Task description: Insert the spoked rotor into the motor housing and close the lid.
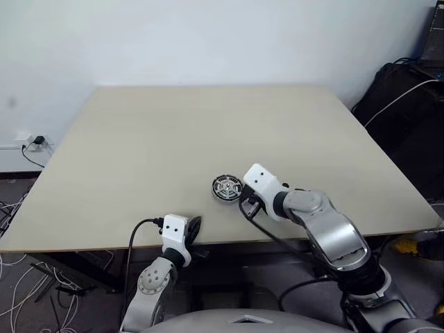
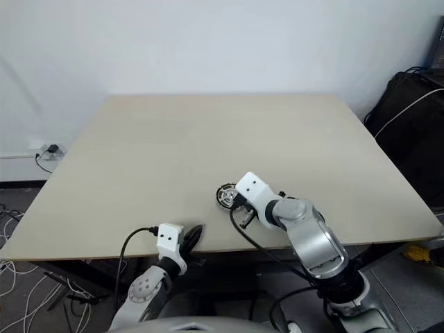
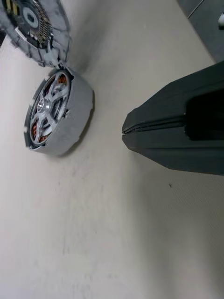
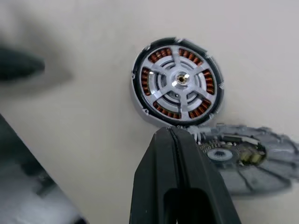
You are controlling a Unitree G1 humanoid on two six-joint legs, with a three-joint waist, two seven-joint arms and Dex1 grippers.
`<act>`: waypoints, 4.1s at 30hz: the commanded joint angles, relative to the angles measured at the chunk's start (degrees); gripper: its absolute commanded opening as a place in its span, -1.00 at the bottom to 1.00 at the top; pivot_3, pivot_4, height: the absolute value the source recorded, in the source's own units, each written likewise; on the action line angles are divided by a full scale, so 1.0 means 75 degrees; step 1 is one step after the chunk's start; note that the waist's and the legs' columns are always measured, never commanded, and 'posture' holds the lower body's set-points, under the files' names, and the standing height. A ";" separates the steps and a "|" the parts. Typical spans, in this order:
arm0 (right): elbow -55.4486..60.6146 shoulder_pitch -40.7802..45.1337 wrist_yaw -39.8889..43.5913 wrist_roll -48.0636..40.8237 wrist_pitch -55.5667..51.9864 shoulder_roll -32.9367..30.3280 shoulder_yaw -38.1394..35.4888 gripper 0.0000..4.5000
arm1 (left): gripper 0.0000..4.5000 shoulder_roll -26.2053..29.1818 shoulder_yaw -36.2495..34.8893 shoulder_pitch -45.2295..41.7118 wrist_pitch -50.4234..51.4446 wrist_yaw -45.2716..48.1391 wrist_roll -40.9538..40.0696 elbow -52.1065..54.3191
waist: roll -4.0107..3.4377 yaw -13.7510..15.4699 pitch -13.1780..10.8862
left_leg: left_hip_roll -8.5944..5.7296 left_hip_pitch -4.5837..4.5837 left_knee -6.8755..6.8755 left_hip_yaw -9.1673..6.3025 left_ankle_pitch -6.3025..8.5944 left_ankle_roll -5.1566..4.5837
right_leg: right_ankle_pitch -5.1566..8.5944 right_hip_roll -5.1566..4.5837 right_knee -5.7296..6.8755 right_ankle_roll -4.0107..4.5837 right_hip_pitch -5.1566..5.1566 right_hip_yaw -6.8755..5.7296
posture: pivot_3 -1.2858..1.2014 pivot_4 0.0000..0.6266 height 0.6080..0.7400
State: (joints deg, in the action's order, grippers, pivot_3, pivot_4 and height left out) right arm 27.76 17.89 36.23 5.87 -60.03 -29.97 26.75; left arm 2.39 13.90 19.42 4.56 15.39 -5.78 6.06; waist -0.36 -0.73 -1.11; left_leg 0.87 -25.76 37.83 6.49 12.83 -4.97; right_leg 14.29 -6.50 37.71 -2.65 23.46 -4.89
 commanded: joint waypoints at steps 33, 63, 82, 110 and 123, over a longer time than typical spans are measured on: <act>-0.0141 -0.1234 -0.1088 -0.0671 0.5695 0.1733 -0.1068 -1.00 | -1.00 0.0107 0.0112 0.0081 0.0513 0.0021 -0.0050 0.0899 | 0.0040 0.0023 -0.0026 | 0.0009 0.0006 0.0010 -0.0002 -0.0001 0.0000 | -0.0010 0.0004 0.0003 -0.0011 -0.0012 0.0005 | 0.03 -1.00 1.00; -0.1062 0.0328 -0.3666 0.0110 0.3499 0.2676 -0.2358 -0.90 | -1.00 0.0060 -0.0083 0.0258 0.0023 -0.0025 -0.0065 0.0465 | 0.0031 0.0084 -0.0037 | 0.0034 0.0002 0.0009 0.0008 -0.0009 0.0017 | -0.0026 -0.0003 -0.0001 -0.0010 -0.0009 -0.0042 | 0.03 -1.00 1.00; 0.0446 -0.1597 -0.2708 0.0925 0.1968 0.0898 -0.1415 -0.98 | -1.00 0.0108 0.0080 0.0001 0.0310 0.0116 -0.0049 0.0511 | -0.0010 0.0025 -0.0032 | 0.0078 0.0024 0.0023 0.0019 -0.0010 0.0022 | -0.0032 -0.0014 0.0001 -0.0009 -0.0008 -0.0095 | 0.03 -1.00 1.00; -0.3333 -0.0055 -0.2715 0.0464 0.4228 0.3010 -0.0797 -0.98 | -1.00 0.0161 -0.0061 0.0115 0.0224 0.0089 -0.0045 0.0591 | -0.0008 -0.0011 -0.0037 | 0.0090 0.0026 0.0015 0.0031 -0.0007 0.0041 | -0.0062 -0.0001 -0.0013 0.0017 0.0007 -0.0090 | 0.03 -1.00 1.00; -0.5921 0.0565 -0.2568 0.0183 0.4571 0.3783 -0.0943 -0.98 | -1.00 0.0171 -0.0092 0.0174 0.0296 0.0006 -0.0030 0.0749 | -0.0015 -0.0015 -0.0034 | 0.0091 0.0026 0.0012 0.0039 -0.0009 0.0044 | -0.0084 0.0005 -0.0009 0.0053 0.0010 -0.0088 | 0.03 -1.00 1.00</act>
State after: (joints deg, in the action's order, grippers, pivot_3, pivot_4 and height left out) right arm -15.48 21.94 16.43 7.61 -25.22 -1.76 20.08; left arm 3.72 13.28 21.01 7.22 15.54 -5.74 9.06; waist -0.48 -0.85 -1.37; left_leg 1.55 -25.56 37.92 6.78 12.77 -4.64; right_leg 13.66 -6.47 37.65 -2.26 23.53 -5.54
